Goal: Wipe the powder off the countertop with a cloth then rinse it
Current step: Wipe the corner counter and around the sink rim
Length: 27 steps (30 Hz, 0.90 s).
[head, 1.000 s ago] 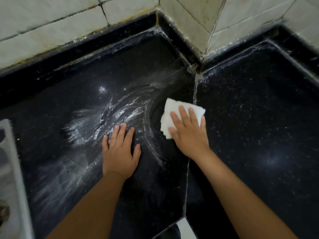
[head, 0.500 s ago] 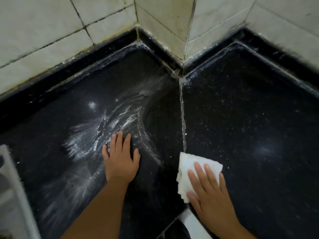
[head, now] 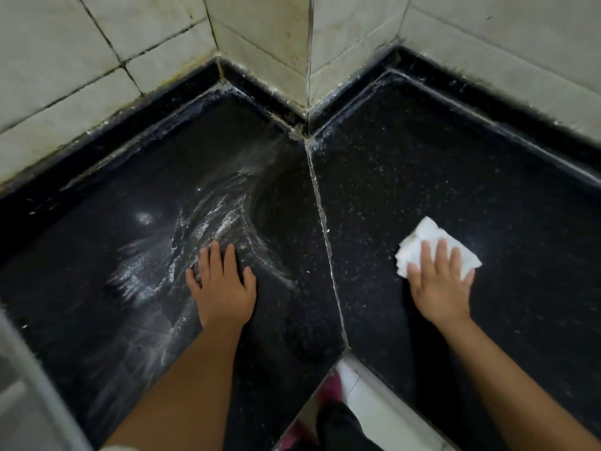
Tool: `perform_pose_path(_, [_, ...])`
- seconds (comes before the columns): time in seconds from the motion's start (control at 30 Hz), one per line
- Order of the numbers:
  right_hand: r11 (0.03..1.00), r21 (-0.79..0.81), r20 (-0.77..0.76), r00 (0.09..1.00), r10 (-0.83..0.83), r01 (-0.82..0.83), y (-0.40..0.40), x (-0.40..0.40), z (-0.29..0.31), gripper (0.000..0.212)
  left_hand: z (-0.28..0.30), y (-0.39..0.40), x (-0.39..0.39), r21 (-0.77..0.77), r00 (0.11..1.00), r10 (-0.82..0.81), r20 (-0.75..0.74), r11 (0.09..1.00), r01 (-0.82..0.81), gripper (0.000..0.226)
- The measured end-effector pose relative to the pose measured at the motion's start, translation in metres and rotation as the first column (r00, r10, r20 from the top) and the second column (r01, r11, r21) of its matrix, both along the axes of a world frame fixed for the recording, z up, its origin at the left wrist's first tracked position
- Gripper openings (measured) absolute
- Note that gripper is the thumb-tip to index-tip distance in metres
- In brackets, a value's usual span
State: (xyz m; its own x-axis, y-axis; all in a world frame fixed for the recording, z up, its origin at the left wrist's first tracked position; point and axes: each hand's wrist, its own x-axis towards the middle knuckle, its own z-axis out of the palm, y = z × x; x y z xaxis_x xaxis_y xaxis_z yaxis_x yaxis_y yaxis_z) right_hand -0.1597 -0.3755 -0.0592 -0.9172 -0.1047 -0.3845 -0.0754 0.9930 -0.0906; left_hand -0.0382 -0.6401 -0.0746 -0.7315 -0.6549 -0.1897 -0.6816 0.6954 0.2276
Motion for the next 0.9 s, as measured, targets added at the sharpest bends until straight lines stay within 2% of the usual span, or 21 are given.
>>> perform_pose_path(0.13, [0.968, 0.007, 0.023, 0.967, 0.252, -0.252, -0.084, -0.007, -0.010, 0.055, 0.000, 0.000, 0.002, 0.002, 1.000, 0.000, 0.009, 1.000, 0.000, 0.054])
perform_pose_path(0.23, [0.889, -0.110, -0.028, 0.895, 0.445, -0.445, -0.131, 0.016, -0.013, 0.085, 0.000, 0.000, 0.001, -0.002, 1.000, 0.003, 0.006, 1.000, -0.003, 0.054])
perform_pose_path(0.27, [0.857, -0.128, -0.040, 0.866, 0.498, -0.499, -0.134, 0.027, -0.013, 0.086, 0.000, 0.000, 0.001, -0.003, 1.000, 0.007, 0.006, 1.000, -0.007, 0.054])
perform_pose_path(0.37, [0.803, -0.123, -0.156, 0.811, 0.564, -0.583, -0.110, 0.071, -0.021, 0.060, 0.002, 0.000, 0.000, 0.002, 1.000, 0.007, -0.003, 1.000, -0.007, 0.054])
perform_pose_path(0.4, [0.793, -0.137, -0.130, 0.804, 0.580, -0.594, -0.095, 0.089, -0.024, 0.056, 0.002, 0.000, 0.000, 0.003, 1.000, 0.008, -0.008, 1.000, -0.008, 0.053])
perform_pose_path(0.53, [0.783, -0.092, -0.216, 0.780, 0.587, -0.615, -0.019, 0.127, -0.033, 0.050, 0.001, -0.001, 0.000, -0.012, 1.000, -0.008, 0.007, 1.000, 0.008, 0.054])
perform_pose_path(0.6, [0.820, -0.089, -0.226, 0.813, 0.536, -0.565, 0.010, 0.123, -0.030, 0.050, 0.000, -0.002, 0.001, -0.018, 1.000, -0.010, 0.007, 1.000, 0.011, 0.054])
perform_pose_path(0.7, [0.897, -0.078, -0.138, 0.896, 0.422, -0.434, 0.030, 0.098, -0.025, 0.052, -0.001, -0.002, 0.002, -0.026, 1.000, -0.011, 0.007, 1.000, 0.011, 0.054])
perform_pose_path(0.77, [0.931, -0.025, -0.145, 0.922, 0.358, -0.365, 0.020, 0.070, -0.019, 0.069, -0.001, -0.002, 0.002, -0.028, 1.000, -0.010, 0.009, 1.000, 0.010, 0.055])
perform_pose_path(0.83, [0.942, -0.009, -0.131, 0.934, 0.331, -0.335, -0.010, 0.040, -0.014, 0.099, -0.001, -0.002, 0.000, -0.021, 1.000, -0.006, 0.002, 1.000, 0.006, 0.055])
perform_pose_path(0.9, [0.939, -0.047, -0.069, 0.939, 0.336, -0.340, -0.053, 0.025, -0.010, 0.108, -0.001, -0.003, 0.000, -0.020, 1.000, -0.007, 0.003, 1.000, 0.007, 0.054])
